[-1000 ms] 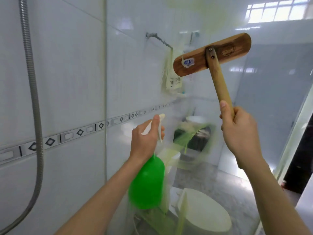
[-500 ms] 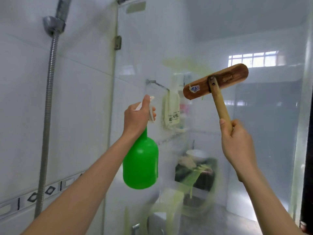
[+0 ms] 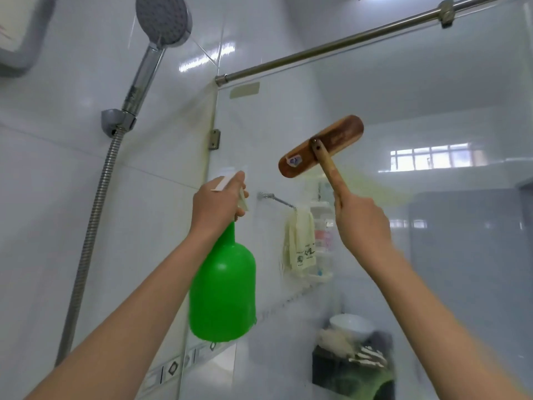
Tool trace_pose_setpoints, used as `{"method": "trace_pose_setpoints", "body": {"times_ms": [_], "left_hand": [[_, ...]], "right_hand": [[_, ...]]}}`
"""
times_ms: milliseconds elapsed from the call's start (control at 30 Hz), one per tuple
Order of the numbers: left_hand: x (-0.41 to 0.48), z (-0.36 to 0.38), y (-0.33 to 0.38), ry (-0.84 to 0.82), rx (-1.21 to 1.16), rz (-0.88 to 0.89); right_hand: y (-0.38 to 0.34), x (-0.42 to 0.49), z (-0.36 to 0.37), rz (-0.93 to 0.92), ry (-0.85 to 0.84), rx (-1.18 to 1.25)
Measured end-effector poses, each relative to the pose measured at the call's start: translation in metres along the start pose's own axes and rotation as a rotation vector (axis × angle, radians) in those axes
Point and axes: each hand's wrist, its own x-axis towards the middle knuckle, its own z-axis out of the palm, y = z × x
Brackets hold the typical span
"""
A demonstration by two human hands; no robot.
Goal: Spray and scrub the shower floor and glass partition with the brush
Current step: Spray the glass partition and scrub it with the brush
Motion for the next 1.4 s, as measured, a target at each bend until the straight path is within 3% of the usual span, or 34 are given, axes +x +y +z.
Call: {"method": "trace_pose_setpoints", "body": {"times_ms": [100,233,333,433,600,833,1000,1200,1300,1400], "left_hand": [[0.007,-0.01,0.001,0.038,-0.02,0.021],[0.012,-0.03,-0.002,0.083,-0.066,0.05],[0.017,-0.04,-0.004,0.066,-0.078,0.023],[0.017,-0.045,-0.004,0.052,-0.066,0.022],[0.018,-0.06,-0.006,0.054,-0.051,0.045],[0.021,-0.073,-0.019,0.057,-0.016,0.026],[0.024,-0.089,-0.027,0.056,-0.032,0.052],[0.026,-0.096,-0.035,0.048,-0.001,0.042],[0.025,-0.102,-0.034,0.031,-0.001,0.061],[0.022,-0.113,-0.037,0.008,0.006,0.086]], "right_hand": [[-0.007,0.008,0.009,0.015,0.006,-0.012],[-0.005,-0.081,0.028,0.083,-0.091,0.041],[-0.019,-0.016,0.048,0.017,0.014,-0.022],[-0.03,0.042,0.051,-0.003,0.008,-0.081],[-0.025,-0.079,0.052,0.11,-0.126,0.083],[-0.051,0.04,0.07,-0.017,-0.017,-0.019],[-0.048,-0.079,0.073,0.099,-0.159,0.077],[-0.077,0.049,0.103,-0.037,-0.026,0.013],[-0.067,-0.012,0.101,0.05,-0.056,0.093],[-0.063,-0.096,0.092,0.127,-0.217,0.077]]}}
